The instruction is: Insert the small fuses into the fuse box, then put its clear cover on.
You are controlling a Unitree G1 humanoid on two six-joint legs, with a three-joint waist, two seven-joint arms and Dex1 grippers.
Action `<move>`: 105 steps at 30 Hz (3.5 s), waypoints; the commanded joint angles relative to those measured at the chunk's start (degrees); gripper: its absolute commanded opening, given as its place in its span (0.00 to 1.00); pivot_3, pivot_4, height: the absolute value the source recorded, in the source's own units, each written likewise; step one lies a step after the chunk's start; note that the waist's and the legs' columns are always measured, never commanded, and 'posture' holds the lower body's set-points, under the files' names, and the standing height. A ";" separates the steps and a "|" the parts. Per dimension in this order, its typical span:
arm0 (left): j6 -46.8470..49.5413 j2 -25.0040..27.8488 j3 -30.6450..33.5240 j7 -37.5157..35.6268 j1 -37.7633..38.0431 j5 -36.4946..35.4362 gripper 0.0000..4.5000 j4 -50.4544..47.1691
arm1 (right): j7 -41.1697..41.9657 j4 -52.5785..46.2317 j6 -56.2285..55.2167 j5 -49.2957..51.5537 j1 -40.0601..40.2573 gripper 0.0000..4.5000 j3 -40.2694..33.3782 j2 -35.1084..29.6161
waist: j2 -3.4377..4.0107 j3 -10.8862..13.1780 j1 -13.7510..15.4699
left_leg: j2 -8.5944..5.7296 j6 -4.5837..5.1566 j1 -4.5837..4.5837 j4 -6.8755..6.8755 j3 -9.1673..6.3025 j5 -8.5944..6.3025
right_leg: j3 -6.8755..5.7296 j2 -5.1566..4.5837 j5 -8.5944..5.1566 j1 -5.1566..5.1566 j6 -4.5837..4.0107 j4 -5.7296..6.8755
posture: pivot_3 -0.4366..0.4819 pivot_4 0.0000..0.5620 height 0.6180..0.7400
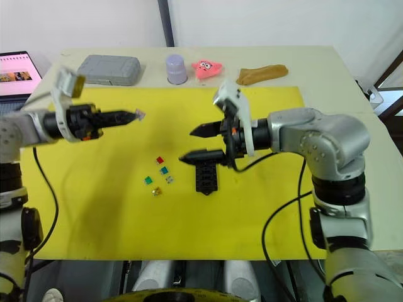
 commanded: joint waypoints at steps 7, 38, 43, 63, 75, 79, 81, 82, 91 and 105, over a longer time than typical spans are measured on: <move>-0.20 -2.78 -2.74 2.92 -0.83 -7.74 0.00 -8.61 | -11.29 3.46 8.94 9.91 -5.31 1.00 -10.78 6.30 | 0.00 0.00 -0.33 | 0.09 -0.01 0.02 -0.06 0.00 0.01 | 0.00 0.12 0.00 -0.04 0.00 0.01 | 0.48 0.27 1.00; -3.42 -1.98 -4.46 4.23 -0.62 -9.79 0.00 -6.46 | -20.53 2.15 7.01 19.06 -3.87 0.20 -6.94 6.55 | 0.00 0.00 -0.33 | 0.06 -0.01 0.01 -0.05 0.03 0.01 | -0.03 0.21 0.00 -0.03 0.00 0.00 | 0.48 0.27 1.00; -3.35 -1.83 -4.51 4.35 -0.37 -10.11 0.00 -6.81 | -20.72 2.14 6.69 19.34 -3.81 0.14 -6.62 6.14 | 0.00 0.00 -0.35 | 0.06 -0.01 0.01 -0.05 0.03 0.01 | -0.03 0.21 0.00 -0.04 0.00 0.00 | 0.48 0.27 1.00; -3.64 -1.25 -5.40 4.35 0.74 -10.38 0.00 -7.61 | -22.03 2.90 6.12 21.55 -3.89 0.14 -5.39 5.27 | 0.00 0.01 -0.34 | 0.07 0.00 0.01 -0.06 0.03 0.00 | -0.03 0.21 0.00 -0.04 0.00 -0.02 | 0.48 0.27 1.00; -4.10 -0.70 -6.08 4.25 1.32 -10.25 0.00 -8.14 | -23.13 3.18 5.77 23.24 -4.05 0.14 -5.21 5.02 | 0.00 0.01 -0.32 | 0.07 0.00 0.01 -0.07 0.03 0.00 | -0.03 0.21 0.00 -0.03 0.00 -0.03 | 0.48 0.27 1.00; -4.18 -0.79 -5.80 4.46 0.96 -10.41 0.00 -7.79 | -23.34 2.90 5.83 23.78 -3.66 0.14 -4.86 4.61 | 0.00 0.01 -0.33 | 0.07 0.00 0.01 -0.07 0.03 0.00 | -0.03 0.21 0.00 -0.03 0.00 -0.03 | 0.48 0.27 1.00; -4.17 -1.00 -5.53 4.67 0.63 -10.59 0.00 -7.46 | -23.35 2.75 5.85 23.89 -3.31 0.14 -4.65 4.39 | 0.00 0.01 -0.33 | 0.07 0.00 0.01 -0.07 0.03 0.00 | -0.03 0.21 0.00 -0.03 0.00 -0.03 | 0.48 0.27 1.00; -4.13 -0.99 -5.44 4.71 0.54 -10.67 0.00 -7.40 | -23.42 2.75 5.88 23.95 -3.16 0.14 -4.54 4.30 | 0.00 0.01 -0.33 | 0.07 0.00 0.01 -0.07 0.03 0.00 | -0.03 0.21 0.00 -0.04 0.00 -0.03 | 0.48 0.27 1.00; -3.99 -0.69 -5.41 4.70 0.67 -10.93 0.00 -7.71 | -23.91 2.77 5.04 24.89 -2.71 0.14 -3.88 3.65 | 0.00 0.01 -0.33 | 0.07 0.00 0.01 -0.08 0.03 0.00 | -0.03 0.21 0.00 -0.03 0.00 -0.03 | 0.48 0.27 1.00; -4.61 0.57 -6.98 4.31 2.08 -10.86 0.00 -9.07 | -25.77 3.24 3.55 27.12 -2.97 0.01 -3.34 3.37 | 0.00 0.01 -0.34 | 0.08 0.00 0.01 -0.08 0.03 0.00 | -0.03 0.21 0.00 -0.03 0.00 -0.04 | 0.48 0.27 1.00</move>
